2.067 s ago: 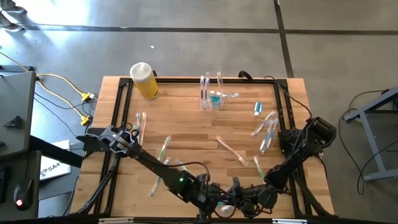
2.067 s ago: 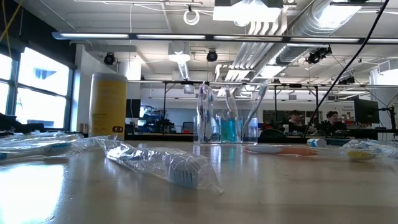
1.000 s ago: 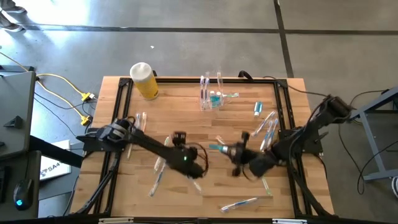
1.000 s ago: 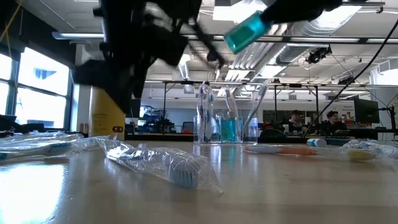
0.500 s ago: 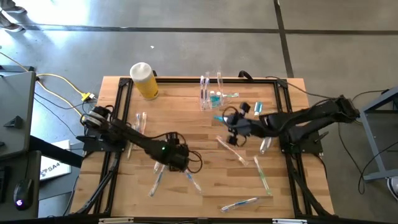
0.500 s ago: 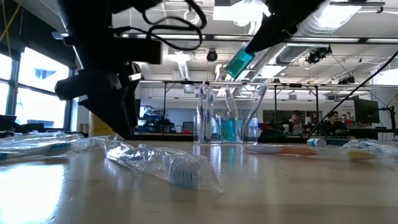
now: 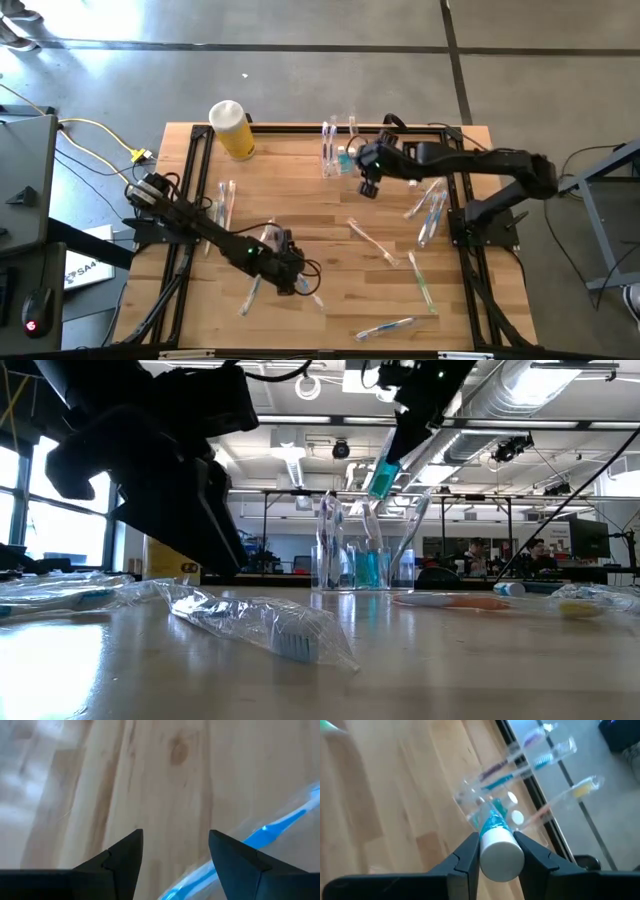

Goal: Pick & Place toothbrushing station
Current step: Put the blue mouthwash bottle into the transparent organizer

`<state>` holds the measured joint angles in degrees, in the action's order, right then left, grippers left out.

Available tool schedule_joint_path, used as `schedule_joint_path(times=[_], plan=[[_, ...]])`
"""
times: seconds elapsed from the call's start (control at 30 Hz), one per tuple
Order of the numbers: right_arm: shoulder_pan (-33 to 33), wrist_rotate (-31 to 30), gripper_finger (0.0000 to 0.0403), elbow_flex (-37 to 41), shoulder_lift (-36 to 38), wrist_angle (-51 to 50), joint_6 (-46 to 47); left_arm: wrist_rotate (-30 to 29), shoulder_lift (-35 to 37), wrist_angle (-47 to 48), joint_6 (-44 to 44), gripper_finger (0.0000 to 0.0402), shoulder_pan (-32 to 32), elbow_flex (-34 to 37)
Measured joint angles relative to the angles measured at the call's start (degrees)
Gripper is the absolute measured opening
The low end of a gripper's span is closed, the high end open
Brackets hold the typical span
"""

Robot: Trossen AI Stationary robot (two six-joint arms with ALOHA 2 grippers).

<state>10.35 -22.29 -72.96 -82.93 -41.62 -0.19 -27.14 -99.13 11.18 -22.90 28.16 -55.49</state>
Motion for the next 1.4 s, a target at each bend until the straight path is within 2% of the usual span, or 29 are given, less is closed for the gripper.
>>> schedule_joint_path(times=[0.2, 0.33, 0.43, 0.57, 0.83, 1.17, 1.4], plan=[[6.6, 3.5, 0.0090, -0.6, -4.8, 0.4, -1.8, 1.3, 0.0, -5.4, 0.7, 0.0218, 0.4, 2.3], [10.1, 7.9, 0.0090, -0.6, -7.5, 0.8, -3.7, 1.3, -0.1, -9.9, 3.1, 0.0218, 0.4, 3.5], [11.4, 7.8, 0.0090, -0.6, -8.8, 2.2, -5.2, 1.3, -0.1, -14.0, 6.1, 0.0218, 0.4, 4.6], [12.5, 10.3, 0.0090, -0.6, -9.6, 3.0, -8.0, 2.6, -0.1, -18.0, 8.8, 0.0218, -0.1, 5.3], [13.5, 14.0, 0.0090, -0.6, -9.5, 3.8, -10.4, 6.1, -0.1, -18.3, 9.7, 0.0218, -3.8, 5.4], [15.1, 15.4, 0.0090, -0.6, -15.6, 4.0, -16.5, 11.7, -0.1, -18.9, 12.4, 0.0218, -9.5, 5.4], [16.9, 17.8, 0.0090, -0.6, -18.3, 4.2, -17.7, 14.0, -0.1, -22.4, 12.6, 0.0218, -10.6, 8.1]])
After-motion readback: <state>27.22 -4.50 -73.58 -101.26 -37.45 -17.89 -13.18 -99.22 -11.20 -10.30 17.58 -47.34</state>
